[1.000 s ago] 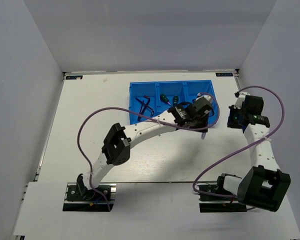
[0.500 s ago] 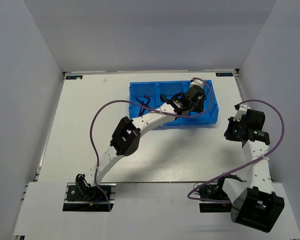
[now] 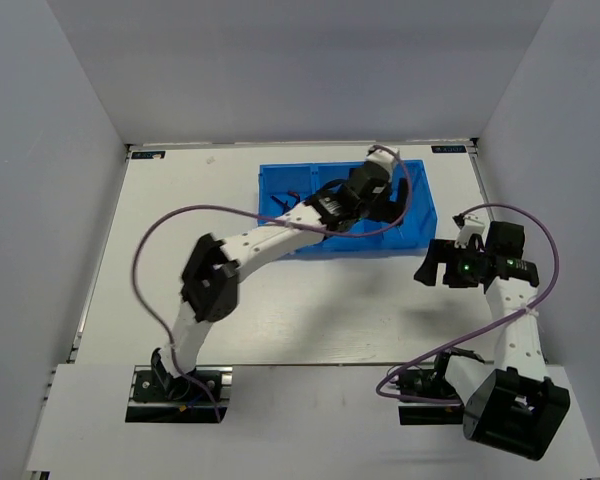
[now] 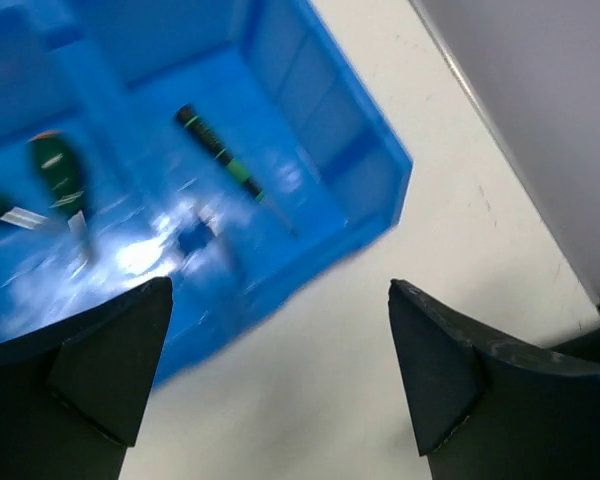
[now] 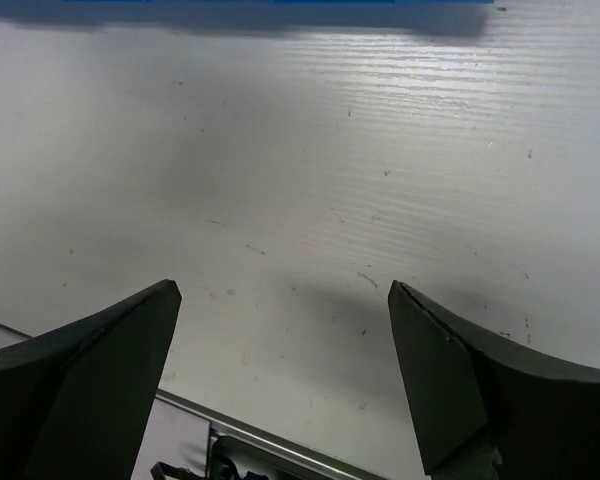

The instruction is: Sort the tools into containers

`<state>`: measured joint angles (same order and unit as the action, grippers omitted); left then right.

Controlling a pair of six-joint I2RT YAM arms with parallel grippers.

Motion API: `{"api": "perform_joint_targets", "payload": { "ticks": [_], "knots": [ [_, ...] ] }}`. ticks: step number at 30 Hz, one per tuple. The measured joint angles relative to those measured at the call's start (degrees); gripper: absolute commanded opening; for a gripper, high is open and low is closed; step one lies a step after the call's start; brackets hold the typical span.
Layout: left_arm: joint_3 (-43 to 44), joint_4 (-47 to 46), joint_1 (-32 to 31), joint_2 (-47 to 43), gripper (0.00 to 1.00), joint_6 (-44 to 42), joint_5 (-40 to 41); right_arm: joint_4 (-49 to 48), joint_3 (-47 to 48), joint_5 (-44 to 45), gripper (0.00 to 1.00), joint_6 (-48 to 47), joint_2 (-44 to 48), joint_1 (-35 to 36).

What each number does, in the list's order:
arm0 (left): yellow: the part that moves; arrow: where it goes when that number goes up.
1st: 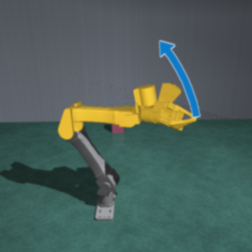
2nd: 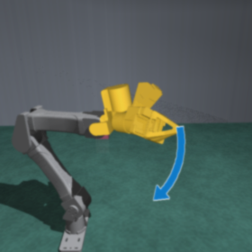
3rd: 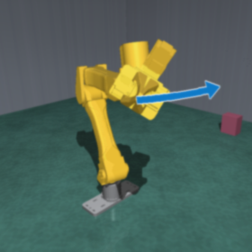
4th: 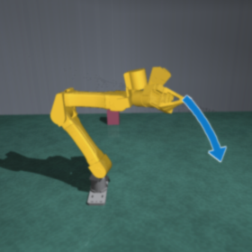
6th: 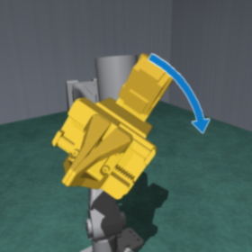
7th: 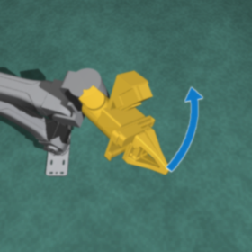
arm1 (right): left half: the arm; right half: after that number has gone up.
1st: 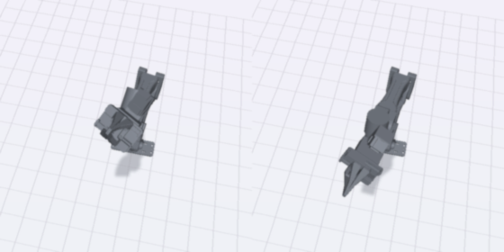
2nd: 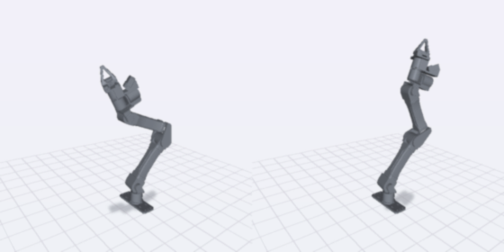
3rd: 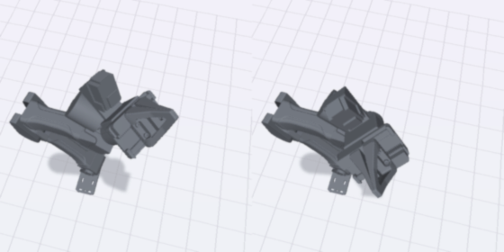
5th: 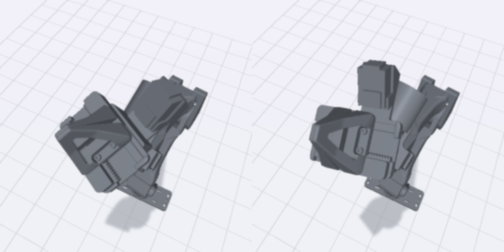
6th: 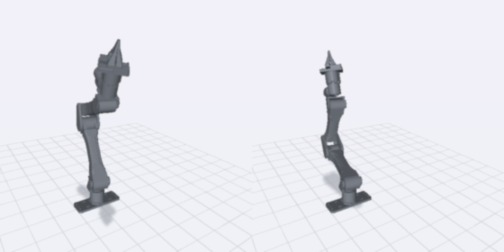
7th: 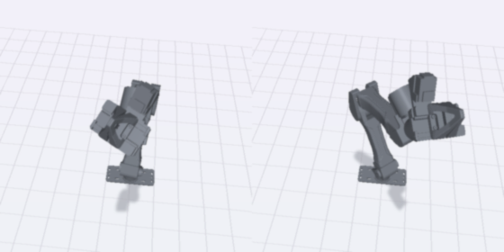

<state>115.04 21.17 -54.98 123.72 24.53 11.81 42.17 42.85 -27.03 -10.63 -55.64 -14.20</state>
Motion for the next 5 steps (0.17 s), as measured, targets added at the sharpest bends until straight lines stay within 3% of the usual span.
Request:
{"api": "perform_joint_targets", "payload": {
  "ticks": [5],
  "knots": [
    [-25.24, -1.01, 0.57, -27.82, 1.0, -0.37, 2.56, 0.07, 1.2, -0.74, 0.91, 1.29, -0.35, 0.02]
  ]
}}
